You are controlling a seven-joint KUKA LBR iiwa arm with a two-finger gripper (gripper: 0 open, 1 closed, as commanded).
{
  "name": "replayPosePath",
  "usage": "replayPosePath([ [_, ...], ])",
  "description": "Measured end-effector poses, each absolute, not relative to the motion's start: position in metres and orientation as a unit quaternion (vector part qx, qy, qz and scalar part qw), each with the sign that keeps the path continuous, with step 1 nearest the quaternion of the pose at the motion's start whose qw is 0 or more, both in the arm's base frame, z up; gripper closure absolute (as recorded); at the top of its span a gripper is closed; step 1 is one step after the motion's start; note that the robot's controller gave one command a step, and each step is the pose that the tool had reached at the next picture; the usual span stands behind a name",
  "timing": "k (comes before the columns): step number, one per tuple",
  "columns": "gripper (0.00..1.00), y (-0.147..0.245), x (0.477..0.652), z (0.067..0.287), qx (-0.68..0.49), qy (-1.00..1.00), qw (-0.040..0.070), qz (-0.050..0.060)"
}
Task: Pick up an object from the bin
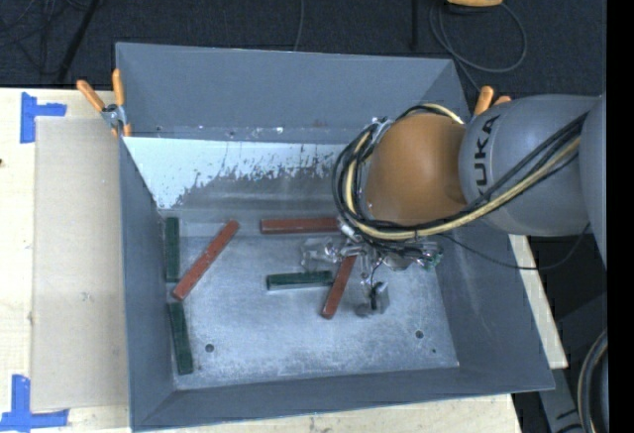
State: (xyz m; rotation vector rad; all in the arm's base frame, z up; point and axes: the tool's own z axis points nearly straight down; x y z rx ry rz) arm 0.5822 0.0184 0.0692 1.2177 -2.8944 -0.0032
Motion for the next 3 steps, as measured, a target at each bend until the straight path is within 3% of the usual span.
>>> replayPosePath([
  [1,1.0,0.018,0.583,0.0698,0.386,-0.922,0.0,-0.001],
  [2,0.0,0.0182,0.5828,0.0696,0.386,-0.923,0.0,-0.001],
  [3,1.0,0.0183,0.5831,0.07,0.386,-0.923,0.0,-0.001],
])
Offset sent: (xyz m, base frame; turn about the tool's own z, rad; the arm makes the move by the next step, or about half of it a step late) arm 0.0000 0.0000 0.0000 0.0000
